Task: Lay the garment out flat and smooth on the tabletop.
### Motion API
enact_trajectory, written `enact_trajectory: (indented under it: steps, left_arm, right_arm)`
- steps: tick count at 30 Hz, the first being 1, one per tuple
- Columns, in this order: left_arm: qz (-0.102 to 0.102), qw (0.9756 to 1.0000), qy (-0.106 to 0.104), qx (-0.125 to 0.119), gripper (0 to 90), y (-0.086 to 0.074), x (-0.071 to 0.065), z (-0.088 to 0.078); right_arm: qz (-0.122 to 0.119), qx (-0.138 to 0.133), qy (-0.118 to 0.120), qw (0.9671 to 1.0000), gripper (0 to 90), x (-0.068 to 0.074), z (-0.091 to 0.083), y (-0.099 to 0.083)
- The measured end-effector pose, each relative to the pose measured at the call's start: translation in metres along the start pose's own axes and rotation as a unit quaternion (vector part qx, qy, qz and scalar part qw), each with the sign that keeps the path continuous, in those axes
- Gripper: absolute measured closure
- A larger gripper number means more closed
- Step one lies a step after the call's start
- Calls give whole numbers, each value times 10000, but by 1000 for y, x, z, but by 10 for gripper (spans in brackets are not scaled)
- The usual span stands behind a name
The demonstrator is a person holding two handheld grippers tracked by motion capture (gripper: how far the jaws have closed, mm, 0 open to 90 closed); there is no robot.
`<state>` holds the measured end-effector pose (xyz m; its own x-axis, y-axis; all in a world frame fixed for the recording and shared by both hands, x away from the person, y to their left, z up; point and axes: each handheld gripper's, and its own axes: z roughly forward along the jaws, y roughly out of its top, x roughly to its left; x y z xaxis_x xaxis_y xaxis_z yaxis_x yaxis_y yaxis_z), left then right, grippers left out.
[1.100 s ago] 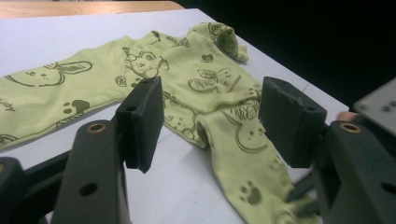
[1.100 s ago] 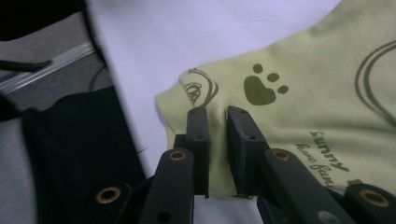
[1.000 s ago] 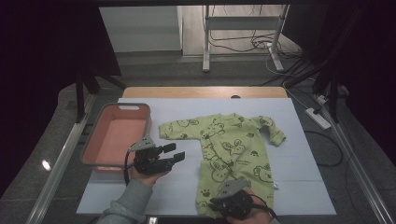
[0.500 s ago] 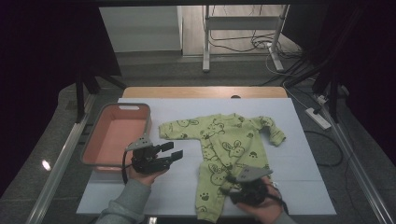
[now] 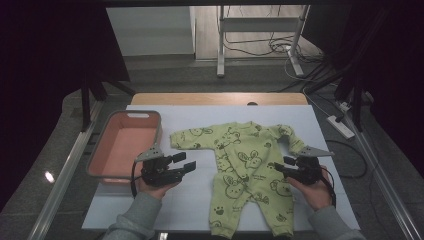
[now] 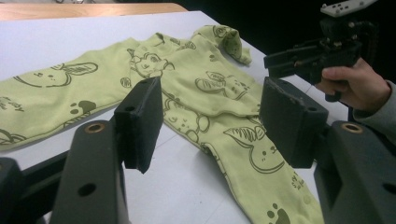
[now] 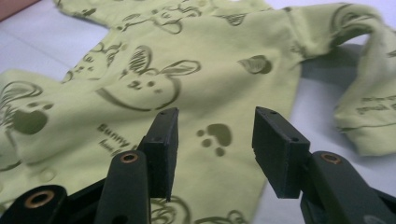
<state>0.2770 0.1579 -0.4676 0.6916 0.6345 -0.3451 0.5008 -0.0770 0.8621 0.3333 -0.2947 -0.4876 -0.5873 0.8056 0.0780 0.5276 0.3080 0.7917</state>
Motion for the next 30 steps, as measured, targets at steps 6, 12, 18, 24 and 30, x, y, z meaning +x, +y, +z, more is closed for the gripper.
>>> enact_trajectory:
  steps: [6,12,18,24,30]
  left_arm:
    - [15,10000,16,35,392,0,0,1]
    - [54,9999,72,133,392,-2,-1,4]
    - [88,9997,66,198,392,-2,-2,8]
    - [117,9996,49,254,392,0,2,11]
    - [132,9996,1,256,391,2,5,13]
  right_arm:
    - [45,39,-45,10000,521,-8,3,1]
    - [61,22,-94,9999,521,-10,2,4]
    - [105,-85,-171,9998,521,-17,-2,10]
    - [220,-118,-377,9990,526,-34,-1,16]
    - [414,-98,-634,9971,526,-58,7,18]
